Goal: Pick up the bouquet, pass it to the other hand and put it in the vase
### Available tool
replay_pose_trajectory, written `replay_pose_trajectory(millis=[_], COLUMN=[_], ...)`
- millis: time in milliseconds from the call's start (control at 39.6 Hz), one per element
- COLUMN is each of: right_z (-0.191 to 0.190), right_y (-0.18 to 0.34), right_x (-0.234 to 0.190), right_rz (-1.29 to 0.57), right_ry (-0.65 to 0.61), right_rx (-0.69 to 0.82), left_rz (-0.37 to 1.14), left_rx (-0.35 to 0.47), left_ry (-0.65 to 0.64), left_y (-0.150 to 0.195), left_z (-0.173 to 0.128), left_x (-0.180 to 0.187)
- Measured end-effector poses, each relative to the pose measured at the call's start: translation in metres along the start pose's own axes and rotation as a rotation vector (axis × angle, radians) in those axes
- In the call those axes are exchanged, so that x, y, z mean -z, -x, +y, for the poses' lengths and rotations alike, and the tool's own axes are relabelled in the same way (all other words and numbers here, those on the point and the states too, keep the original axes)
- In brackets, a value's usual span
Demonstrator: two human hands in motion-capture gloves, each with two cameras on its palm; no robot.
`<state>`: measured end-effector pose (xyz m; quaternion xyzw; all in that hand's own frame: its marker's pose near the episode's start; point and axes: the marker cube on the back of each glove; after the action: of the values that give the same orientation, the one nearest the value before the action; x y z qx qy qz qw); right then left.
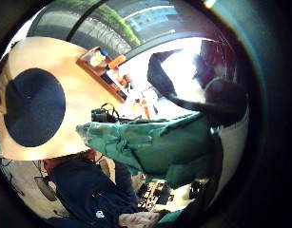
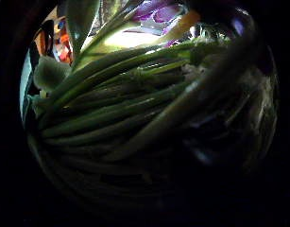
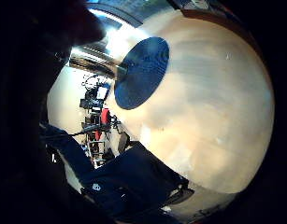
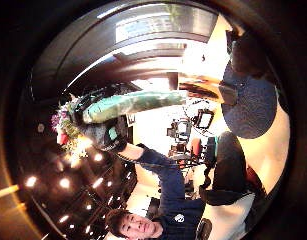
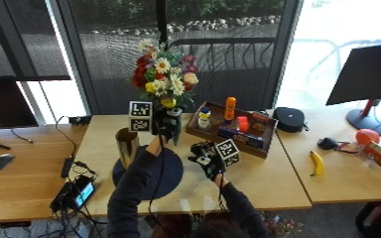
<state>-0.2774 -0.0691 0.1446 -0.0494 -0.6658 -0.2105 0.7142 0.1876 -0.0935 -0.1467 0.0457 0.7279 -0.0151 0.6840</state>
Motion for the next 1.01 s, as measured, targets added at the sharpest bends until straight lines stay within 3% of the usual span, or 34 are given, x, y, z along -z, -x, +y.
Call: replay_pose_trajectory(millis=[126, 252, 605, 757, 858, 1009], right_z=[0.010, 0.013, 0.011, 0.010, 0.007, 0.007], right_y=[0.009, 0.008, -0.001, -0.006, -0.009, -0.013], right_x=[0.005, 0.016, 0.026, 0.025, 0.024, 0.020], right_rz=[0.022, 0.057, 0.054, 0.008, -0.038, 0.010], right_ry=[-0.025, -0.040, -0.067, -0.070, -0.074, -0.095], right_rx=[0.002, 0.009, -0.014, -0.012, -0.025, 0.034], left_rz=[-0.011, -0.023, -0.048, -0.034, -0.048, -0.068], left_rx=[-0.035, -0.052, 0.036, 0.051, 0.088, 0.100], left_ry=[-0.107, -0.219, -0.429, -0.459, -0.466, -0.483], left_y=[-0.038, -0.050, -0.028, 0.001, 0.009, 0.024], left_z=[0.000, -0.011, -0.049, -0.067, -0.063, -0.069], left_x=[0.033, 0.069, 0.141, 0.158, 0.162, 0.173])
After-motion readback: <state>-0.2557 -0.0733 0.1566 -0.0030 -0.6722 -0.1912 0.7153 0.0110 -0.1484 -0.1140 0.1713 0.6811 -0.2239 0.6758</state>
